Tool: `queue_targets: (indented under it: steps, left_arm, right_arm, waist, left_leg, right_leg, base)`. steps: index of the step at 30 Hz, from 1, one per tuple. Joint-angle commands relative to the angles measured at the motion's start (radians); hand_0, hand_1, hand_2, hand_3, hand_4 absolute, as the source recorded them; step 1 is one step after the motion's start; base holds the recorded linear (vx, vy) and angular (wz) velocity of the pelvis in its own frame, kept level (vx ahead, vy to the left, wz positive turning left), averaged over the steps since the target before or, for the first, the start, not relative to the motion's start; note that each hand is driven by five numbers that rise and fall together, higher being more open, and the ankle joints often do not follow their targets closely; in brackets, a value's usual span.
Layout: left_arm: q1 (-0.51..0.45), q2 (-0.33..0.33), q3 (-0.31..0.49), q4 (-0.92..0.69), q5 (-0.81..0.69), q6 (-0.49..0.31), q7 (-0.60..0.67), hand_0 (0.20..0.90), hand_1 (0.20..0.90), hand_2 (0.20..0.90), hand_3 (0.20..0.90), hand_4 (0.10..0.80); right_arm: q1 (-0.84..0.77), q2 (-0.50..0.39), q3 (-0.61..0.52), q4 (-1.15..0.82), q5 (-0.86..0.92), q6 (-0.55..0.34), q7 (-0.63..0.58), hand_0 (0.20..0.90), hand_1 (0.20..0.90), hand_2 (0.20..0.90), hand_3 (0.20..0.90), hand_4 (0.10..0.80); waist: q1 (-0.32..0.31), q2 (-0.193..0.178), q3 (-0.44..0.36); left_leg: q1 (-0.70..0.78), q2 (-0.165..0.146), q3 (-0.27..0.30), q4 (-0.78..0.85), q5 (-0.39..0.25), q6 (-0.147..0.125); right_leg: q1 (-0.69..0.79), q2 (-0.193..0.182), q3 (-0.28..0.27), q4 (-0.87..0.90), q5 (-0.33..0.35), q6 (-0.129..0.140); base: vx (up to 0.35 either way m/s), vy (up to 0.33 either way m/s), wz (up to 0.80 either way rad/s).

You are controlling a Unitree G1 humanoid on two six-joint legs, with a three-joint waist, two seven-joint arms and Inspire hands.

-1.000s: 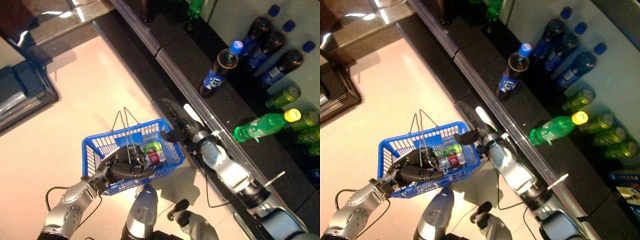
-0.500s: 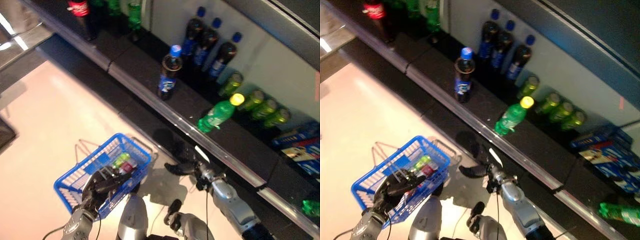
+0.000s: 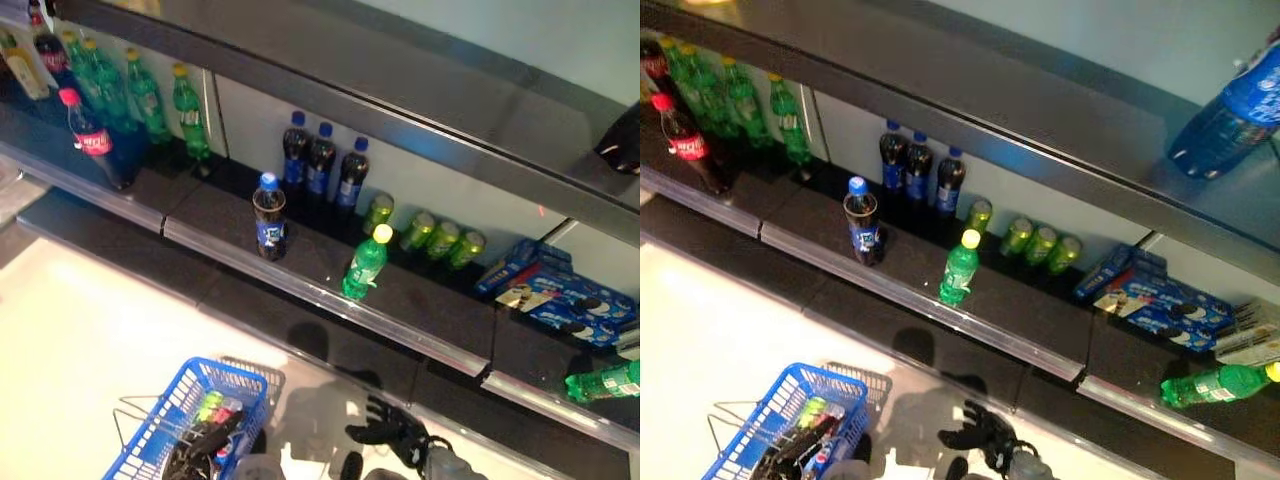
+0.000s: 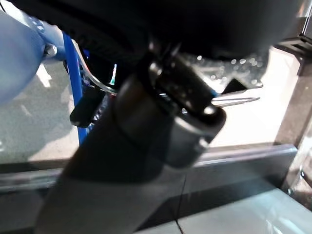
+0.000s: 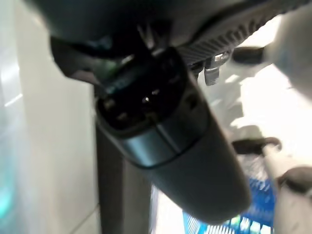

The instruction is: Pick up the drink and place into the basket.

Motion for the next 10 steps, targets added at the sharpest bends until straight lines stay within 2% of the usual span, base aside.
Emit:
queue_targets:
  steps: [1,2,4,10]
  left_arm:
    - [-0.090,0.010,0.022,0.014,0.004,-0.156,-0.043,0.300,0.300,0.300,0.200,0.100]
    - [-0.098,-0.006,0.025,0.079,0.000,-0.158,-0.044,0.300,0.300,0.300,0.200,0.100]
    - [-0.099,-0.024,0.034,0.119,-0.022,-0.158,-0.046,0.300,0.300,0.300,0.200,0.100]
    - [-0.097,-0.038,0.043,0.153,-0.039,-0.165,-0.030,0.300,0.300,0.300,0.200,0.100]
  right_arm:
    - [-0.018,-0.049,-0.064,0.169,-0.003,-0.026,0.003,0.900,0.900,0.900,0.900,0.800]
    - [-0.018,-0.041,-0.121,0.261,0.000,0.007,0.002,0.900,0.900,0.900,0.900,0.800]
    - [-0.008,-0.035,-0.183,0.319,0.018,0.039,-0.012,0.900,0.900,0.900,0.900,0.800]
    - [0.017,-0.043,-0.243,0.370,0.002,0.026,-0.024,0.900,0.900,0.900,0.900,0.800]
  waist:
    - [-0.006,0.084,-0.066]
    - [-0.011,0.089,-0.077]
    - [-0.018,0.092,-0.086]
    - [-0.031,0.090,-0.094]
  left_leg:
    - [0.021,0.053,0.048,0.015,-0.042,-0.029]
    - [0.032,0.055,0.050,0.001,-0.043,-0.030]
    - [0.035,0.055,0.050,-0.003,-0.047,-0.031]
    - [0.045,0.056,0.053,-0.003,-0.051,-0.032]
  right_leg:
    - [-0.009,-0.075,-0.027,-0.021,0.065,0.054]
    - [0.001,-0.072,-0.032,-0.034,0.068,0.055]
    - [0.005,-0.069,-0.035,-0.036,0.067,0.054]
    - [0.006,-0.057,-0.024,-0.028,0.058,0.045]
  base:
    - [0.046,-0.008,-0.01]
    - [0.034,-0.004,-0.02]
    - [0.020,-0.010,-0.04]
    - [0.001,-0.006,-0.07]
